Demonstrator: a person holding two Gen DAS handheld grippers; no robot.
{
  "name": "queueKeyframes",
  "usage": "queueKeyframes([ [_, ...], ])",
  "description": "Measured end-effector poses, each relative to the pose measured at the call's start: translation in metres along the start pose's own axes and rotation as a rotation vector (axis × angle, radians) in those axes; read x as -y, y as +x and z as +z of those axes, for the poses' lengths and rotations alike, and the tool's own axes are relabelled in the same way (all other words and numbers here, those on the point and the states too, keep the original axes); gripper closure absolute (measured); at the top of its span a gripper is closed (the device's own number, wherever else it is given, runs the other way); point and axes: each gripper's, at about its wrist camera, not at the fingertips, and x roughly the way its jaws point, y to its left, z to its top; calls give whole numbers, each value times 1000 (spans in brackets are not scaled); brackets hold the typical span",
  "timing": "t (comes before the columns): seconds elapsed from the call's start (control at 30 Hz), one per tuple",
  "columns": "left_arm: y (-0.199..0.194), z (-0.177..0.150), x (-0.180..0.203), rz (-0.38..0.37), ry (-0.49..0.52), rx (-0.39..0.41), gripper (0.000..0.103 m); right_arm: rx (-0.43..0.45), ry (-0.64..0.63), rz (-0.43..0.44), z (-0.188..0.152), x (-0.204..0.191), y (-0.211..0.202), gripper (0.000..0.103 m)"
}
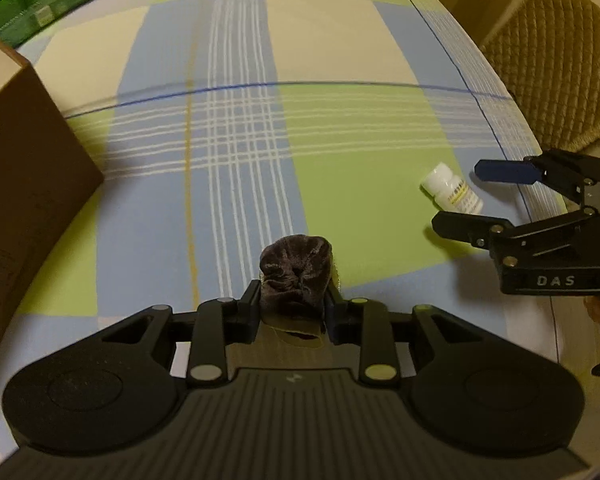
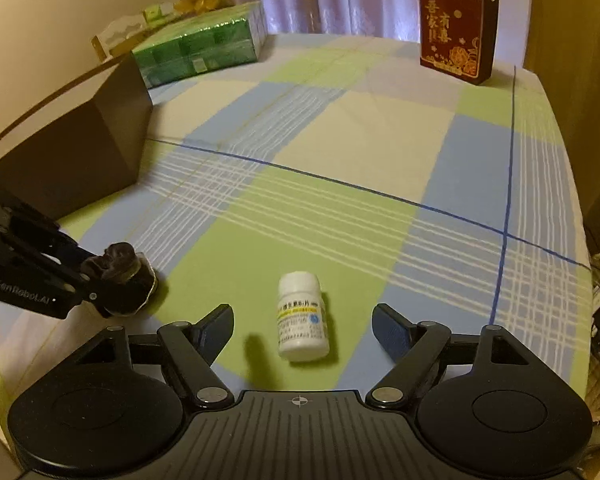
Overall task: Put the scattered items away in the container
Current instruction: 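Lift scrunchie and pill bottle and carry them over the box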
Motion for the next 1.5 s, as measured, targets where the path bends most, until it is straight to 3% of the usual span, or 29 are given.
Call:
queueKeyframes([
  [0.07,2,1,0,18,-13,15,76,6,-6,-2,4,0,3,23],
  [0.13,2,1,1,27,-29,32,76,-4,-23,5,7,0,7,55],
  [0.27,2,-1,4,47,-51,52,76,-47,-55,7,6,-2,10,73],
  [0.57,-31,-19,13,67,-105,106,77,-57,-58,67,-8,-9,-11,73],
  [0.87,-92,-49,-10,84,-195,202,77,-11,-67,237,17,-47,-26,73],
  [1.03,-122,-60,-43,96,-200,236,77,22,-40,321,37,-84,-31,73],
  [1.27,-181,-71,-111,130,-190,350,77,74,-63,403,83,-157,-22,73],
  [1.5,-220,-74,-197,243,-168,373,77,134,-117,443,133,-225,-6,73],
])
